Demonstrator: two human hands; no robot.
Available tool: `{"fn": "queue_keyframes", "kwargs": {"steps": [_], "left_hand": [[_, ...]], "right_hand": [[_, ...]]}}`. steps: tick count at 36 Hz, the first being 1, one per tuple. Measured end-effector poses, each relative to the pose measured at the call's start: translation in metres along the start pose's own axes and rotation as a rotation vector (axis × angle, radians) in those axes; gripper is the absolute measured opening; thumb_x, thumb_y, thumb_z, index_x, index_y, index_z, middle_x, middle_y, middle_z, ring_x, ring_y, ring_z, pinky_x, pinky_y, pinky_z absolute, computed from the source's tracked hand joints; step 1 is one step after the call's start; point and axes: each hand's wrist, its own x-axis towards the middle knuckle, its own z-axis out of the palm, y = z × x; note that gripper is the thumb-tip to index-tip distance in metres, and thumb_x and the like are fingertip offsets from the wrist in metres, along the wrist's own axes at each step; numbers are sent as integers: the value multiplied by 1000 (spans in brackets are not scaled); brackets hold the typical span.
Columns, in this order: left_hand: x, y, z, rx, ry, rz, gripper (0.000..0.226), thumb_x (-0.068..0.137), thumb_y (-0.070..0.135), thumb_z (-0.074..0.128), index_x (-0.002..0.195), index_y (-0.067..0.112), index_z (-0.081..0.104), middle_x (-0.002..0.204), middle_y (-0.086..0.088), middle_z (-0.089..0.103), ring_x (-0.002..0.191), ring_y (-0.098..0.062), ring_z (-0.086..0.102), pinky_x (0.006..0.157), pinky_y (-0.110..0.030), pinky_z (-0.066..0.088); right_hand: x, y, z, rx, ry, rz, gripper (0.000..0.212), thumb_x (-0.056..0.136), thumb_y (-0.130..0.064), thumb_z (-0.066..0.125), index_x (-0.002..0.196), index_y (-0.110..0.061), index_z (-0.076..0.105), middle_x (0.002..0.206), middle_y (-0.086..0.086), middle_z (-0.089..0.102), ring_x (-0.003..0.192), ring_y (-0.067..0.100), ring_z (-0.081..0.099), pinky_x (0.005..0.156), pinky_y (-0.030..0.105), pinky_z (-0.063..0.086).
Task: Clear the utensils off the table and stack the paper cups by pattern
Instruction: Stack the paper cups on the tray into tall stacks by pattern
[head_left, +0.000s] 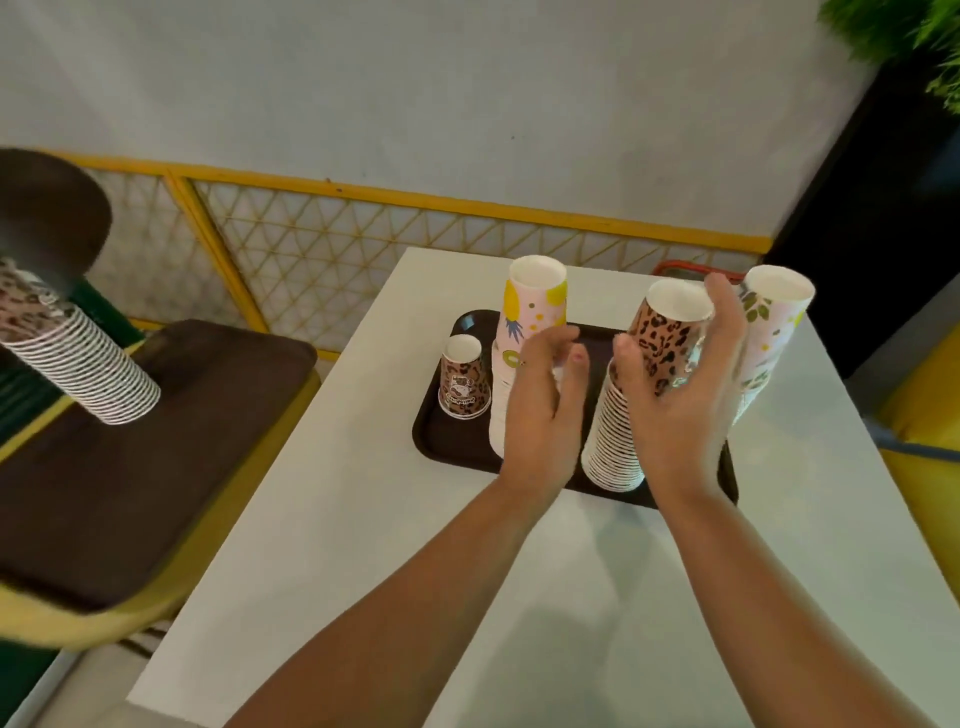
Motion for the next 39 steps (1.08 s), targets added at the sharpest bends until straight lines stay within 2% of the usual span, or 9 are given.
{"fn": "queue_keyframes", "kwargs": {"steps": [3, 7, 9, 12, 18, 23, 28, 35, 39], "left_hand": [[5, 4, -29, -23, 129, 76, 34, 92, 44, 39, 106, 16, 51, 105, -7, 59, 99, -20, 60, 84, -40, 52], [18, 11, -80, 45, 327, 153, 19, 93, 26, 41, 100, 12, 51, 97, -1, 56, 91, -10, 55, 77, -18, 43], [25, 9, -109, 95, 420, 157, 11, 94, 17, 43, 101, 15, 51, 95, 6, 54, 89, -3, 52, 75, -11, 39], [35, 4, -159, 185, 558, 150, 11, 93, 15, 46, 103, 17, 50, 94, 12, 52, 90, -7, 53, 77, -17, 43], [54, -21, -270, 300, 722, 92, 18, 91, 19, 49, 108, 25, 47, 110, -4, 52, 98, -10, 52, 84, -24, 44], [69, -44, -353, 366, 800, -104, 31, 94, 15, 52, 124, 12, 45, 113, 8, 44, 105, -2, 45, 86, -6, 32], [88, -75, -428, 445, 800, -278, 51, 91, 18, 58, 136, 8, 35, 134, -8, 40, 122, -21, 43, 99, -29, 36], [113, -123, -504, 472, 719, -472, 85, 84, 27, 69, 149, 18, 14, 153, -9, 24, 137, -29, 33, 104, -50, 41], [124, -142, -529, 451, 611, -464, 101, 77, 26, 77, 150, 23, 9, 157, -6, 18, 144, -27, 23, 111, -51, 34]], "right_hand": [[-1, -35, 13, 37, 15, -166, 60, 84, -29, 64, 129, 5, 43, 131, 18, 47, 125, 19, 39, 107, 18, 27], [-4, -73, 47, 163, -132, -228, 47, 86, -27, 60, 123, 2, 50, 124, 9, 50, 120, 4, 41, 100, 12, 31], [-9, -91, 70, 203, -216, -253, 44, 86, -27, 61, 121, -1, 52, 122, 7, 52, 118, 9, 45, 98, 14, 36], [-21, -111, 111, 276, -357, -259, 43, 84, -21, 65, 121, -4, 53, 121, 8, 53, 116, 14, 48, 100, 18, 38], [-49, -147, 199, 317, -609, -287, 45, 82, -23, 67, 122, -11, 53, 120, -3, 51, 112, 2, 45, 95, 7, 34], [-77, -177, 270, 323, -755, -256, 47, 80, -24, 69, 124, -13, 53, 123, 3, 53, 114, 14, 51, 89, 0, 30], [-103, -200, 337, 291, -900, -218, 51, 82, -27, 68, 127, -18, 48, 126, 1, 49, 117, 14, 48, 90, 11, 32], [-132, -214, 410, 245, -979, -196, 51, 83, -28, 66, 130, -18, 46, 131, 0, 46, 121, 16, 47, 87, 19, 38], [-139, -219, 444, 236, -996, -173, 55, 85, -32, 64, 133, -17, 42, 134, 0, 45, 123, 15, 46, 88, 19, 37]]}}
